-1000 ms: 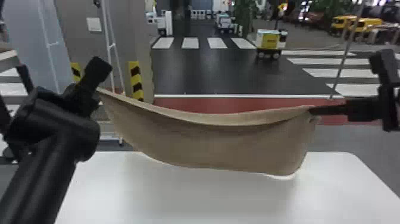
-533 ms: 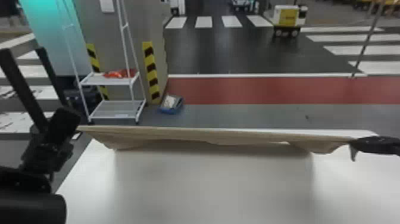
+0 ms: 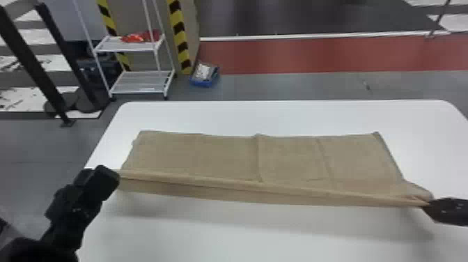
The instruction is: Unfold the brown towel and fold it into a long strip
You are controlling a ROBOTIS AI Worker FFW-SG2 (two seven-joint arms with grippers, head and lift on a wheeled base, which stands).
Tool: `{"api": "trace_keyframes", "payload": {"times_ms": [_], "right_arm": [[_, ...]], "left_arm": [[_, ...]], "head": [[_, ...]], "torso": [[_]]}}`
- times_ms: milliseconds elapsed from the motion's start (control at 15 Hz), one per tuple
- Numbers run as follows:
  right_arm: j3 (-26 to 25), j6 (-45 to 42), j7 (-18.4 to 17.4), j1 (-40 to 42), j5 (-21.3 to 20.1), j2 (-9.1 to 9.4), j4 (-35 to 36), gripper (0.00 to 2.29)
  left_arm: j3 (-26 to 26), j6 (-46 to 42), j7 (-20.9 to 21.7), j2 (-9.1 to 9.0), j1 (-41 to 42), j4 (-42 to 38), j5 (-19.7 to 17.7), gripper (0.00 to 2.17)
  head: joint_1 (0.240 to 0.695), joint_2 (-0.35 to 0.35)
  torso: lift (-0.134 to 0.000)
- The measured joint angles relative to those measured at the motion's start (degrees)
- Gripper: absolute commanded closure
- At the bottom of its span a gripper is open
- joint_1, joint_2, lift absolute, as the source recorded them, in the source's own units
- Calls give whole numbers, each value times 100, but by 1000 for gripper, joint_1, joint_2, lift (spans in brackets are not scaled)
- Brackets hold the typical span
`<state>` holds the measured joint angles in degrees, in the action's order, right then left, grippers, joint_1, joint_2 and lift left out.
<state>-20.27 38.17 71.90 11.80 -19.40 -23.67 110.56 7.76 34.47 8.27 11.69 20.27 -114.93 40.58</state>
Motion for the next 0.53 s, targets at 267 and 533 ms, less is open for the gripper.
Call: {"api": "trace_keyframes", "payload": {"times_ms": [267, 533], "right_arm": [[30, -88, 112, 42, -179, -6, -145, 1885], [-20, -79, 401, 9, -355, -9, -161, 1713]], "left_arm": [[2, -177, -11, 0, 79, 206, 4, 2121], [-12, -182, -4, 28, 85, 202, 124, 2030]], "head": [[695, 77], [695, 76]], "torso": [[-123], [-123]]}}
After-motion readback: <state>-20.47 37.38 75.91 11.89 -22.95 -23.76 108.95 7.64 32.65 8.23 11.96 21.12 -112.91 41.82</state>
